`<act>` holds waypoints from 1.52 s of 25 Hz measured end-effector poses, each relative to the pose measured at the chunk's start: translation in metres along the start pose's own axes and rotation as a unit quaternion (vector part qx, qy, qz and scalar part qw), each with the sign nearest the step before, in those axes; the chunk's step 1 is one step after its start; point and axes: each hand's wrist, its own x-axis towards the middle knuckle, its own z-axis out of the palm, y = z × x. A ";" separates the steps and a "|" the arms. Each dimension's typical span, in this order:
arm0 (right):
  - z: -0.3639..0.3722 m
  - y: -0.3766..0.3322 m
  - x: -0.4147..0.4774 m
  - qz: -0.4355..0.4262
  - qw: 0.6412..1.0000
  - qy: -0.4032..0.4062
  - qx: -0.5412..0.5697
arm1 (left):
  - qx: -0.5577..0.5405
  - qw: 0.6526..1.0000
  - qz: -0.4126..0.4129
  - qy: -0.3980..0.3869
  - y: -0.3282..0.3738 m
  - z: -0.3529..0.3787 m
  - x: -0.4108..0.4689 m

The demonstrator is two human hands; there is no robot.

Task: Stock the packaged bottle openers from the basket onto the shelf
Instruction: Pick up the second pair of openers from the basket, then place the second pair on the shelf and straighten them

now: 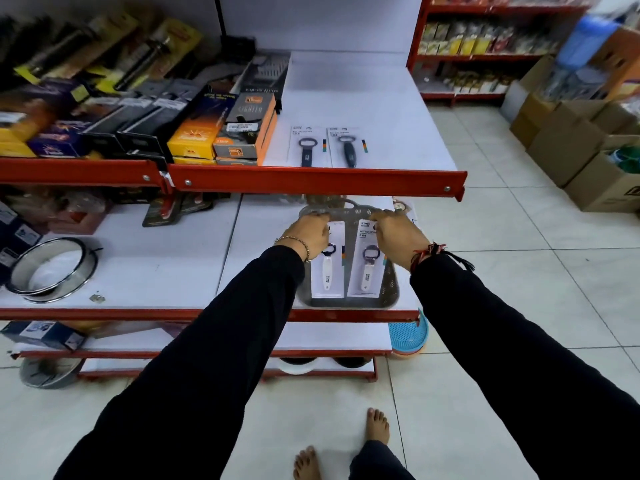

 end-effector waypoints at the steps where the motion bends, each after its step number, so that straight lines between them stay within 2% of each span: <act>1: -0.012 0.000 -0.003 -0.007 1.000 0.008 -0.013 | 0.000 1.000 0.009 0.008 0.003 -0.010 -0.005; 4: -0.053 -0.004 -0.018 -0.022 0.999 0.021 -0.025 | 0.008 0.999 0.035 0.015 0.016 -0.040 -0.017; 9: -0.123 -0.011 -0.028 -0.042 0.997 0.047 -0.038 | 0.028 0.997 0.055 -0.037 0.048 -0.088 -0.027; 14: -0.194 -0.004 -0.003 -0.055 0.987 0.114 -0.095 | 0.045 0.995 0.086 0.029 0.091 -0.154 -0.009; 17: -0.227 0.013 0.033 -0.051 0.987 0.138 -0.066 | 0.063 0.991 0.087 0.080 0.113 -0.194 0.019; 20: -0.248 0.030 0.069 -0.039 0.987 0.144 -0.059 | 0.086 0.989 0.071 0.097 0.132 -0.221 0.056; 25: -0.243 0.050 0.111 -0.024 0.994 0.088 -0.066 | 0.109 0.993 0.025 0.039 0.154 -0.220 0.117; 28: -0.225 0.062 0.128 -0.001 0.998 0.038 -0.058 | 0.120 0.993 0.010 0.008 0.153 -0.200 0.142; 33: -0.201 0.086 0.149 -0.004 0.999 0.000 -0.049 | 0.102 0.993 -0.020 -0.050 0.142 -0.171 0.162; 38: -0.181 0.097 0.156 0.003 0.998 -0.041 -0.054 | 0.058 0.998 -0.009 -0.003 0.125 -0.148 0.165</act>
